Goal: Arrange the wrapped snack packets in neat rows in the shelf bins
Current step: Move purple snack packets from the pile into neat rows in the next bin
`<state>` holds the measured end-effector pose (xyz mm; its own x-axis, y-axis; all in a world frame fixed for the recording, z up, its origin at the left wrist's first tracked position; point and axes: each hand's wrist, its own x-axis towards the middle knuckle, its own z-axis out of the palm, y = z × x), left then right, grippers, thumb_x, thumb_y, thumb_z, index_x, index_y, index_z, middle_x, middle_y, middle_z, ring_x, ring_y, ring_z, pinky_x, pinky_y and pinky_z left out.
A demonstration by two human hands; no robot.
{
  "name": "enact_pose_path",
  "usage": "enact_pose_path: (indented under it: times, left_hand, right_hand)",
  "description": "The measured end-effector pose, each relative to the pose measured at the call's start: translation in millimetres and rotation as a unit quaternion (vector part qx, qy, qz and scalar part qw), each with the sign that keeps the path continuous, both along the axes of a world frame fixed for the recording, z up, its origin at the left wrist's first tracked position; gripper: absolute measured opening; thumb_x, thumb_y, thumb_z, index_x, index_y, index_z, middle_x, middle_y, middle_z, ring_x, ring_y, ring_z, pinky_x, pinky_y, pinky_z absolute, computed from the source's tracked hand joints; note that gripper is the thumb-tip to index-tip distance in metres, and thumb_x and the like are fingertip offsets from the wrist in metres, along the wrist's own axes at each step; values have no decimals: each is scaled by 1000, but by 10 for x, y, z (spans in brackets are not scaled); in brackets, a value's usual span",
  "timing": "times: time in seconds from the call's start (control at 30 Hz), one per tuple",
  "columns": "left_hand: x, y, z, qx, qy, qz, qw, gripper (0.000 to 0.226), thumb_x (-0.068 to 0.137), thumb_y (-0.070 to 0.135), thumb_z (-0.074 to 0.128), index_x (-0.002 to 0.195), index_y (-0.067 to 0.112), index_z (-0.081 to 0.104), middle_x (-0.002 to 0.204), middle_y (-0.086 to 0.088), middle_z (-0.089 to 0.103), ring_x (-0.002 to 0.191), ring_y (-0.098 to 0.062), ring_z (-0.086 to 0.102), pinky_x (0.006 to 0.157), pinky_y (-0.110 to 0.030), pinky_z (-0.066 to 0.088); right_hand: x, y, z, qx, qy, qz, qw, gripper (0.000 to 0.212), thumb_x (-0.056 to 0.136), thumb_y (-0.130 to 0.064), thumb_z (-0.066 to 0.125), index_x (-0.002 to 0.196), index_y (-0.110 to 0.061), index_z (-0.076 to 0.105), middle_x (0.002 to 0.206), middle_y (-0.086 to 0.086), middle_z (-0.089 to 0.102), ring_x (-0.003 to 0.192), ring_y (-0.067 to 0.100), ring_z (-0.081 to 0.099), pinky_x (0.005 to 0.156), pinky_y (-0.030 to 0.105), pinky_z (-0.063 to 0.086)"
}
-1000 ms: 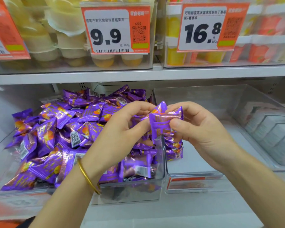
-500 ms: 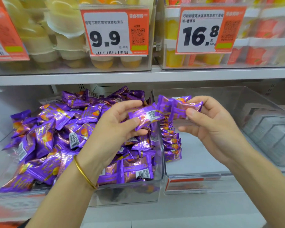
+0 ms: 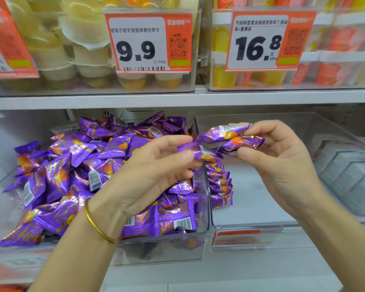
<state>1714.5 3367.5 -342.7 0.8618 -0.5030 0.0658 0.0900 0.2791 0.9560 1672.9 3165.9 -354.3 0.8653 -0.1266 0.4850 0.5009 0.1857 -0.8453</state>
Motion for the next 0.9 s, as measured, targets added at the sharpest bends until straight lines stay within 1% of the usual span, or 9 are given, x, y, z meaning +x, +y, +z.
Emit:
enact_pose_path:
  times: [0.07, 0.17, 0.3, 0.4, 0.5, 0.57, 0.63, 0.77, 0.9]
  left_hand:
    - [2, -6, -21, 57, -49, 21, 997, 39, 70, 1, 66, 108, 9, 62, 80, 0, 71, 79, -20, 70, 61, -18, 52]
    - [-7, -46, -30, 158, -137, 110, 972, 11, 82, 8, 65, 90, 2, 61, 64, -4, 68, 50, -14, 59, 52, -18, 49]
    - [-1, -60, -25, 136, -112, 166, 970, 27, 87, 19, 60, 68, 10, 44, 62, -1, 68, 47, -22, 57, 45, -24, 45]
    - [-19, -84, -16, 43, -53, 145, 987, 11, 89, 7, 56, 85, 9, 47, 65, -6, 66, 55, -19, 65, 51, -26, 54]
    - [-16, -120, -21, -8, -50, 116, 992, 24, 94, 1, 47, 111, 15, 53, 78, -6, 68, 69, -15, 67, 70, -29, 58]
    - [-23, -143, -10, -44, -41, 91, 994, 22, 96, 8, 43, 111, 15, 58, 90, -8, 67, 78, -14, 65, 74, -27, 57]
    - [-43, -163, 10, -87, -18, 63, 994, 24, 92, 22, 45, 108, 11, 59, 90, -9, 66, 79, -14, 64, 74, -25, 56]
    - [-90, -190, -8, -27, -71, 61, 995, 30, 81, 14, 57, 110, 12, 54, 91, -5, 67, 75, -13, 64, 72, -23, 55]
    - [-62, -173, -34, -11, -60, 97, 993, 20, 91, 2, 50, 109, 10, 55, 86, -7, 65, 70, -14, 64, 72, -27, 57]
  right_hand:
    - [9, -6, -27, -2, 5, -7, 1000, 24, 57, -12, 72, 76, -26, 66, 93, 2, 71, 85, 15, 66, 77, 25, 53]
    - [-8, -6, -16, 1, -11, -18, 1000, 25, 57, -12, 73, 77, -26, 67, 101, 5, 71, 94, 19, 66, 83, 29, 53]
    - [-90, 32, 51, -31, -50, 0, 998, 33, 55, -3, 74, 75, -29, 67, 102, 2, 73, 99, 17, 67, 81, 24, 52]
    - [-111, 82, 25, -60, -40, -4, 997, 42, 55, 5, 78, 78, -28, 67, 97, 0, 73, 93, 15, 68, 80, 30, 54]
    - [-101, 154, -20, -38, 23, -13, 999, 34, 59, -4, 81, 83, -19, 64, 82, 0, 70, 76, 15, 67, 67, 33, 56]
    - [-87, 199, -38, -18, 75, -22, 997, 22, 67, -5, 71, 84, -11, 60, 73, -1, 68, 67, 14, 66, 59, 25, 54]
    - [-78, 238, -43, -1, 113, -30, 993, 26, 67, -7, 76, 86, -7, 58, 67, -2, 67, 61, 14, 65, 56, 23, 54]
    - [-96, 318, -41, 39, 147, -3, 988, 25, 68, -18, 64, 88, -4, 58, 67, 2, 67, 61, 14, 65, 53, 24, 54]
    - [-89, 239, -26, -45, 130, -83, 987, 20, 71, -20, 76, 84, -16, 62, 67, -4, 66, 55, 10, 59, 44, 19, 45]
